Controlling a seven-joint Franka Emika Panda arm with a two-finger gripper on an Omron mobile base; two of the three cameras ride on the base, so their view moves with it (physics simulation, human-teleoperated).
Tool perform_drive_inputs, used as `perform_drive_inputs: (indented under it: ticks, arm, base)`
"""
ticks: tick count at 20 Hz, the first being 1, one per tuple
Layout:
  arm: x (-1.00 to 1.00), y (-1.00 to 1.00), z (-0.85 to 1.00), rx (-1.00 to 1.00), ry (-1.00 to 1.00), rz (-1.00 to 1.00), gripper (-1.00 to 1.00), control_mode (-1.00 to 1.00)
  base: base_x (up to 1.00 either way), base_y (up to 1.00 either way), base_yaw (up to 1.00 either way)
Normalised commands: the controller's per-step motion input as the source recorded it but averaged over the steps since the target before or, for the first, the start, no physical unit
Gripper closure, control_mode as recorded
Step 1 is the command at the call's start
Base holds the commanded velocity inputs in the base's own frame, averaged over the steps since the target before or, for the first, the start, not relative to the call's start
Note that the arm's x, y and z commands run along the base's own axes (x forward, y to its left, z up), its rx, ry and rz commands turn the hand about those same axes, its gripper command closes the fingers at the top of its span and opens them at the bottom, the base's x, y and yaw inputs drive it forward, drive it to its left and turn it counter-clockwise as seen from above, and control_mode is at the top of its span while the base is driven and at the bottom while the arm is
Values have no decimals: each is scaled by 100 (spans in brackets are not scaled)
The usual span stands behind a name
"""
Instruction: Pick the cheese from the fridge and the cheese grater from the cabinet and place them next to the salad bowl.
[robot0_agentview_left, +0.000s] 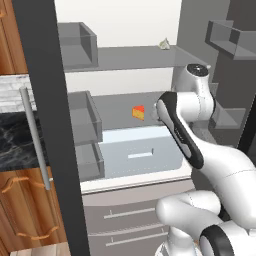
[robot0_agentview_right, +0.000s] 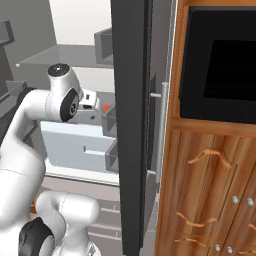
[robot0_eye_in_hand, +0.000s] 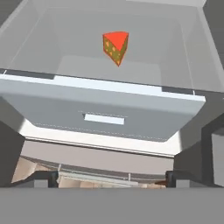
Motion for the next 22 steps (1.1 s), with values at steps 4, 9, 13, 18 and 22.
perform_drive_inputs:
  ticks: [4,9,13,18,22]
  arm:
    - [17,0,-19,0,-17,0,-100,-100]
    - [34,0,-20,0,-11,0,-100,-100]
    - [40,1,-2,0,-1,0,-100,-100]
    - [48,3,0,0,0,0,-100,-100]
    - [60,0,0,0,0,0,-100,-100]
  base:
    - [0,0,0]
    - [0,0,0]
    - [0,0,0]
    - [0,0,0]
    - [0,0,0]
